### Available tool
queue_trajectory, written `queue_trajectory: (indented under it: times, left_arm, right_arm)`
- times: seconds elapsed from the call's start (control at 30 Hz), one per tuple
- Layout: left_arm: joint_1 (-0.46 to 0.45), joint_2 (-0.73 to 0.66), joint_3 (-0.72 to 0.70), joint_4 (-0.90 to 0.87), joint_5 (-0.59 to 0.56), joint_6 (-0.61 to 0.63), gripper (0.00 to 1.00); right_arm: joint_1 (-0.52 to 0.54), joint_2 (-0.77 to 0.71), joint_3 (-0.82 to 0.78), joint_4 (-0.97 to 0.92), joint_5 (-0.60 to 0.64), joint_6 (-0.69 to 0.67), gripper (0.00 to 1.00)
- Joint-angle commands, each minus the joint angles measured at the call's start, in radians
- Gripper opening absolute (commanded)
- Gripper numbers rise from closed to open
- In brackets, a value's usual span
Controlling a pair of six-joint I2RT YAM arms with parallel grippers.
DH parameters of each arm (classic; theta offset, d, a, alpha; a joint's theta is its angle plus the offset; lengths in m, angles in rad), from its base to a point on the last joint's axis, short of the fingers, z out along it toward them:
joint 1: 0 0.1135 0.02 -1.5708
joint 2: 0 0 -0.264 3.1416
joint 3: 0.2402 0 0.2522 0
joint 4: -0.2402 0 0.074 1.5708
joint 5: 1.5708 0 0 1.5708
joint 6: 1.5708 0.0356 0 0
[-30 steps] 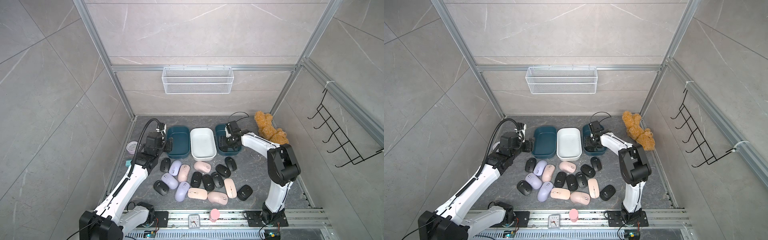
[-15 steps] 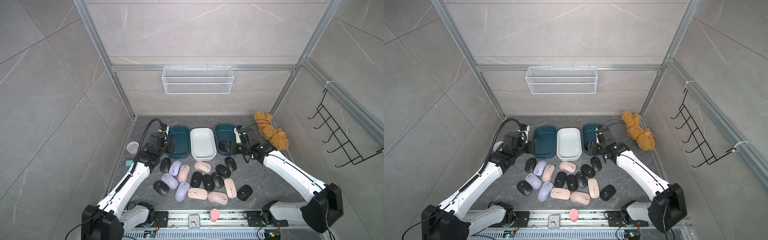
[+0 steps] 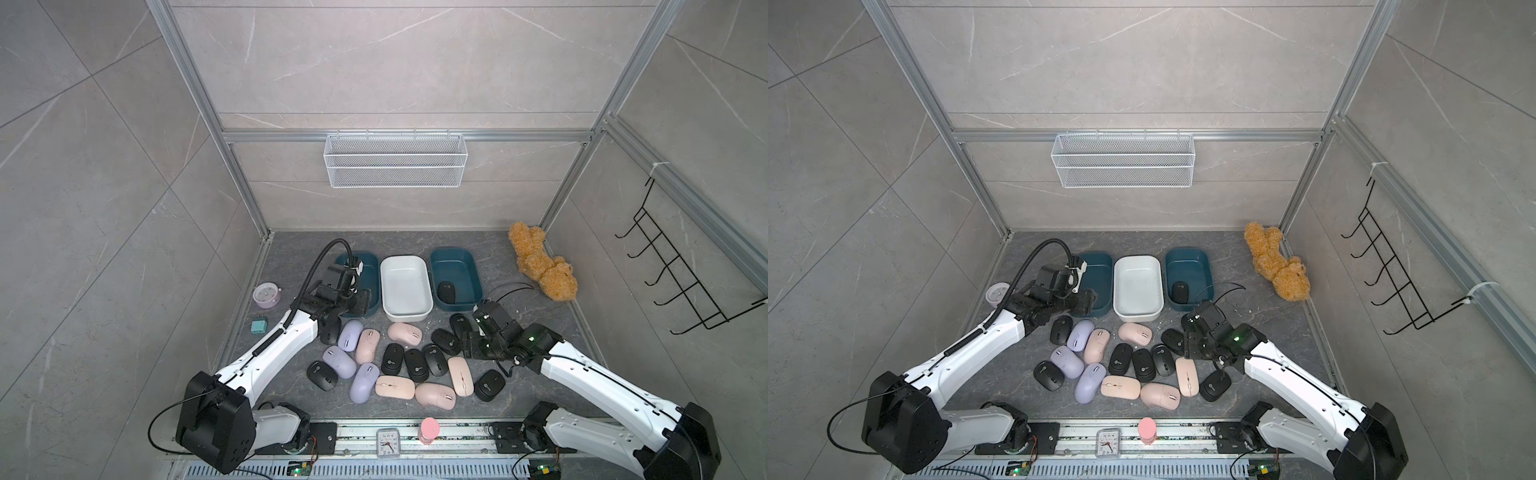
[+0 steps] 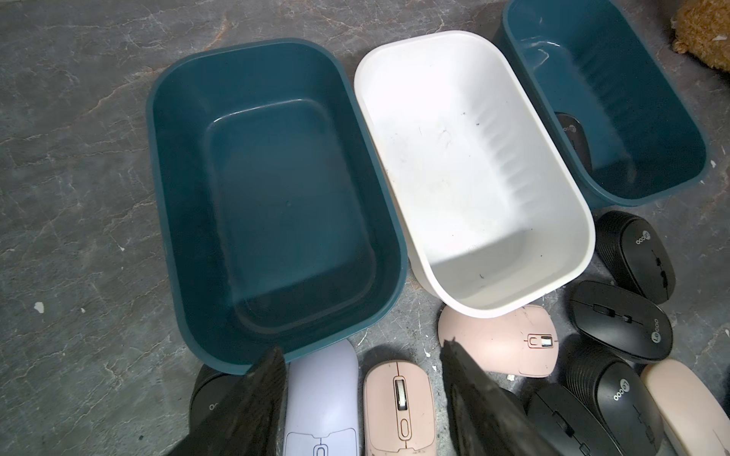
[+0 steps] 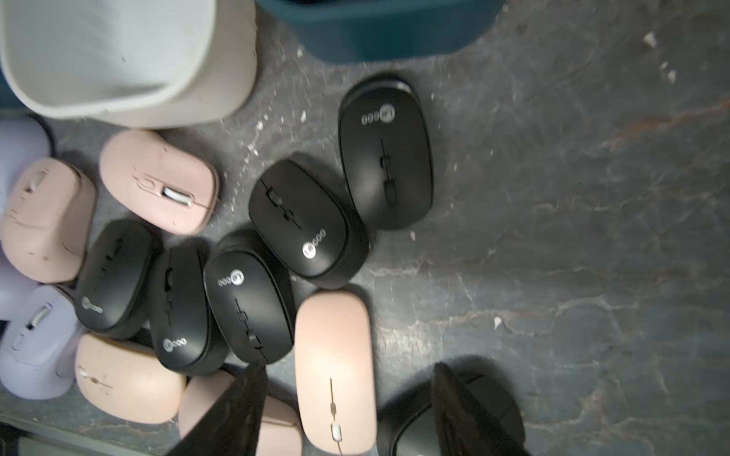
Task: Place the mice by color into the storage box
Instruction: Pick up the mouse from the center of the board.
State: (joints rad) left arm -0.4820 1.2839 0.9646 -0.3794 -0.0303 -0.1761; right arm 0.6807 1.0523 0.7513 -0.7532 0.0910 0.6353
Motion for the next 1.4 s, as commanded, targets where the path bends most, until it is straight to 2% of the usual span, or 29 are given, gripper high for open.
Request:
queue_trajectory:
  times: [0.0, 0.43, 0.67, 1.37]
  left_arm:
    - [-0.001, -0.003, 0.006, 0.030, 0.047, 0.000, 0.65]
    - [-0.032, 0.002, 0.001, 0.016, 0.027, 0.024, 0.65]
    - [-0.034, -0.001, 0.003, 0.014, 0.020, 0.031, 0.65]
    - [-0.036, 0.006, 0.009, 0.007, 0.007, 0.035, 0.65]
  right_arm:
    - [0.051, -0.013, -0.038, -0.053, 0.026, 0.095, 0.68]
    - [0.222, 0.153, -0.067, 0.015, 0.035, 0.204, 0.69]
    - [0.235, 0.216, -0.102, 0.072, 0.006, 0.227, 0.70]
    - [0.241, 0.308, -0.131, 0.116, 0.027, 0.234, 0.69]
